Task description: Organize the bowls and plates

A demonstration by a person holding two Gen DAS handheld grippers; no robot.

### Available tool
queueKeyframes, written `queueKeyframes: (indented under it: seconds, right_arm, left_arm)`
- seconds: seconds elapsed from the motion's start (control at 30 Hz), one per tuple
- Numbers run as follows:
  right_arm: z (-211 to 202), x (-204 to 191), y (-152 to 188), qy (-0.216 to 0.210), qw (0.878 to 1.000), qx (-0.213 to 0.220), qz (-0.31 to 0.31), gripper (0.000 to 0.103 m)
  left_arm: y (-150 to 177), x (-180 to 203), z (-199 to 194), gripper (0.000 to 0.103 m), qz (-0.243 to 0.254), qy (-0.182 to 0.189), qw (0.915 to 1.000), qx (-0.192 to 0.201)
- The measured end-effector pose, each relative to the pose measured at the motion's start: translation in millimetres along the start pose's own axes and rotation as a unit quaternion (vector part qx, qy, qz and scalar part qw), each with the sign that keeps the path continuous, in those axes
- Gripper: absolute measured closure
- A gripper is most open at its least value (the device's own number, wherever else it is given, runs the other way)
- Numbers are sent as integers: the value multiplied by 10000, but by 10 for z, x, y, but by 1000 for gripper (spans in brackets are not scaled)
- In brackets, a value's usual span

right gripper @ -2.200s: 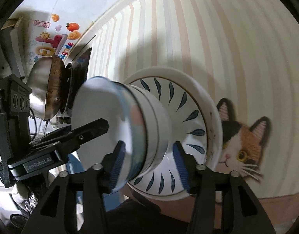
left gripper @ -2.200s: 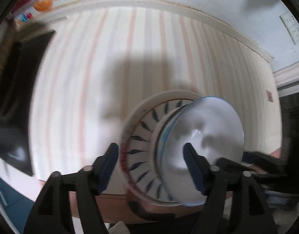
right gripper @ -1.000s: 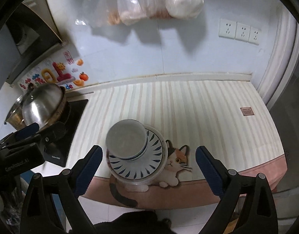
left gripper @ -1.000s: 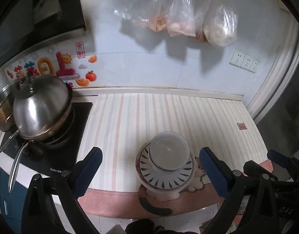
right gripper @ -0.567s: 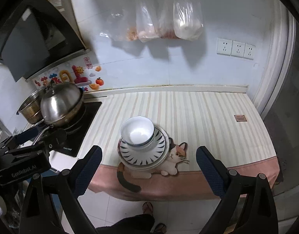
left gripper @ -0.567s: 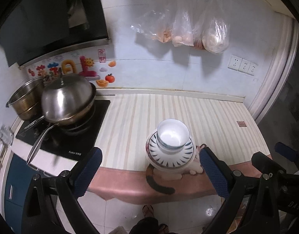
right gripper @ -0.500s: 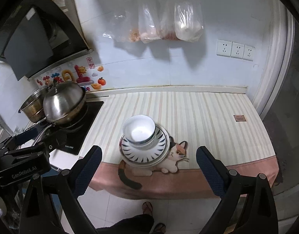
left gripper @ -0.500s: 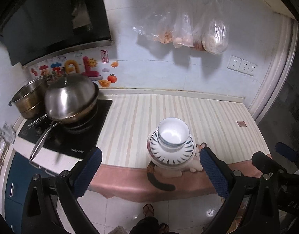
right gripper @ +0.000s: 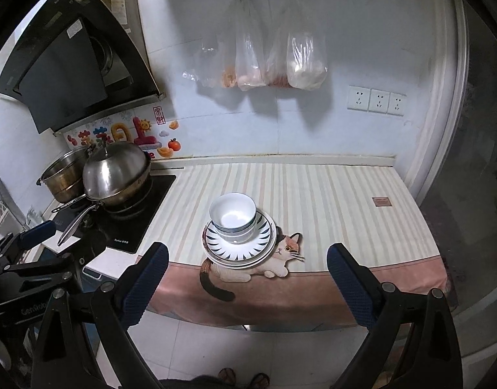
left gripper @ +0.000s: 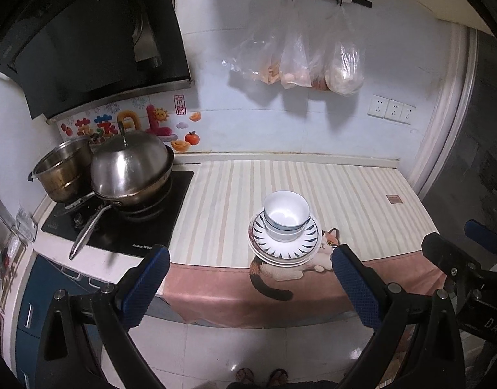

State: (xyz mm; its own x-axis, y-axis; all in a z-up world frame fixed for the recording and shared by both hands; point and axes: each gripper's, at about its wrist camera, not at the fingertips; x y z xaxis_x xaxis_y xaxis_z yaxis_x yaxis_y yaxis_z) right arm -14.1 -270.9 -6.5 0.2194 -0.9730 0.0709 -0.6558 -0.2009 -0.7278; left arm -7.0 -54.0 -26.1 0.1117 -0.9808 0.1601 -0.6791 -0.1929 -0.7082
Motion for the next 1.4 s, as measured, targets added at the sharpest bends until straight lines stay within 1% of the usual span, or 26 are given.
queueKeyframes:
  seconds: [0.23, 0.4, 0.83, 1.4]
  right_arm:
    - [-26, -80, -52, 110, 9999, 2, 62, 3]
    - [23, -107, -72, 163, 9998, -13, 86, 2]
    - [82, -72, -89, 200, 9997, -13, 129, 2]
    - [54, -108, -46, 305, 9995, -23, 107, 2]
  left_arm:
    - [-51, -97, 7, 0, -25, -17, 10000, -2]
    - [-78, -122, 2, 0, 7, -57, 10000, 72]
    - [-32, -177, -28, 0, -13, -131, 9999, 32]
    - [20, -181, -92, 0, -45, -94, 9999, 57]
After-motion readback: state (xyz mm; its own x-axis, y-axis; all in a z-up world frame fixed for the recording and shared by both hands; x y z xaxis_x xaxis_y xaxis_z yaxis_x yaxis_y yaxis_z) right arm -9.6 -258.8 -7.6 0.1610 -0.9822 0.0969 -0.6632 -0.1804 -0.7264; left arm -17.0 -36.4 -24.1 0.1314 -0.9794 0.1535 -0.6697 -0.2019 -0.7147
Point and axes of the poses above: each gripper's, at about its wrist camera, not at the fingertips, and z roughly the way its jaws point, x to its right, y to its underside, and after that the axes turned 13 degrees about -z, right-handed
